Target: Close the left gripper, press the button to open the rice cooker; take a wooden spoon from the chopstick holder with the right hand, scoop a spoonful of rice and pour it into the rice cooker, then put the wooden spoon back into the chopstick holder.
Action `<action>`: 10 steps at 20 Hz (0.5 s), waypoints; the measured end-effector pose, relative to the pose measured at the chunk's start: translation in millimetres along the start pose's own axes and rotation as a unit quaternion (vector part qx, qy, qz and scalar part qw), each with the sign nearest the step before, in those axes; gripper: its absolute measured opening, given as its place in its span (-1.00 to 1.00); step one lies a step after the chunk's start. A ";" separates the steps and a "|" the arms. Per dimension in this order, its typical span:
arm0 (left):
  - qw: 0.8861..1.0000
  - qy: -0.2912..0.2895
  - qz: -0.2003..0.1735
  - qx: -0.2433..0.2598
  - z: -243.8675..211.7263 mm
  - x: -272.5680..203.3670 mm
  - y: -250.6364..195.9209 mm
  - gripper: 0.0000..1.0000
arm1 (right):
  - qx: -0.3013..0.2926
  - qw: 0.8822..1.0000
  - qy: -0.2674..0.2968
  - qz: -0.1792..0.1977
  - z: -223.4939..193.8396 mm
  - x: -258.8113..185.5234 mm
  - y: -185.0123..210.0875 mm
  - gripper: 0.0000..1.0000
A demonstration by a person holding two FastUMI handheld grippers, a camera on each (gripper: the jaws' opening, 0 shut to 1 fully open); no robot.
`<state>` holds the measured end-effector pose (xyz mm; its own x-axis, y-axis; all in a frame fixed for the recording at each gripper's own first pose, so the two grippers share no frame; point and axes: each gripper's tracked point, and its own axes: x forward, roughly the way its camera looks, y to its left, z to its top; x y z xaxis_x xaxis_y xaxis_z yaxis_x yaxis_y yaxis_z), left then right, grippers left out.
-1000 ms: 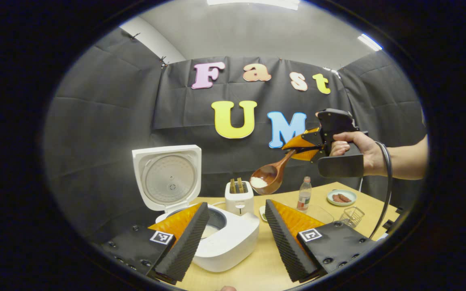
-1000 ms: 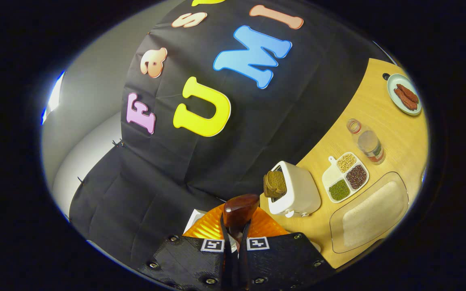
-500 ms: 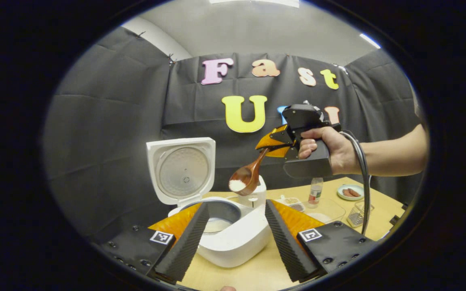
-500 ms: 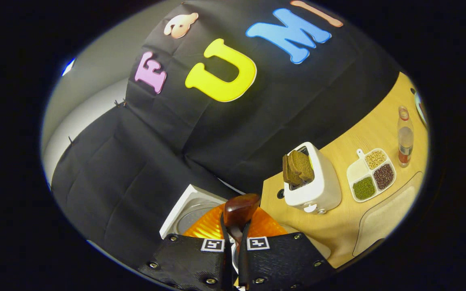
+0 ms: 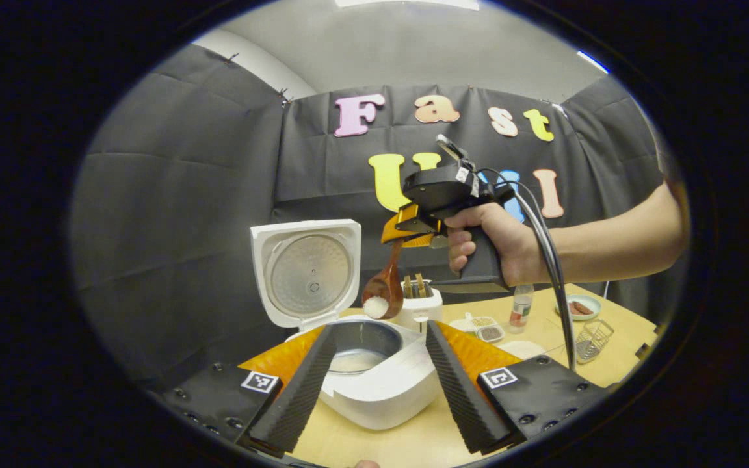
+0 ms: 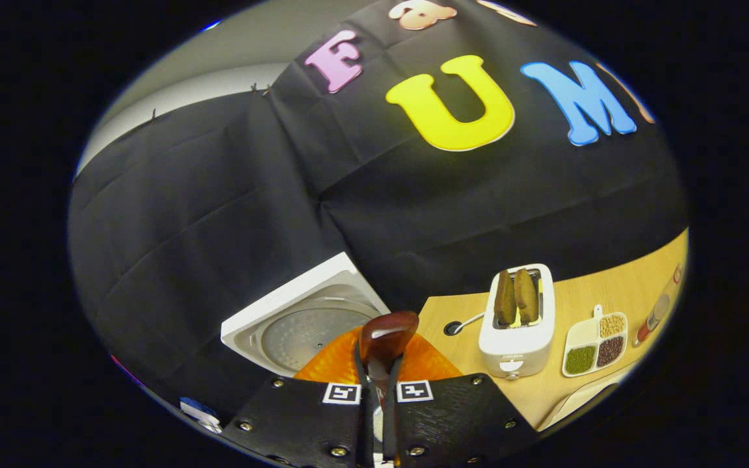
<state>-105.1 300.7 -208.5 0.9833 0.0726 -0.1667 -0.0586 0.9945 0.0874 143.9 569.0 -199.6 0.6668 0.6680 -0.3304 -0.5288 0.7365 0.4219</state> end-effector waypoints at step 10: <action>1.000 0.002 0.016 -0.008 -3.5 -2.9 13.8 0.94 | -0.282 0.955 -0.035 0.088 5.1 7.0 78.8 -0.89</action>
<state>-109.4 314.4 -210.2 0.9804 0.1038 -0.1674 -0.0920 0.9928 0.0769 109.6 631.2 -164.3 0.5645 0.7924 -0.2312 -0.8214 0.5670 -0.0623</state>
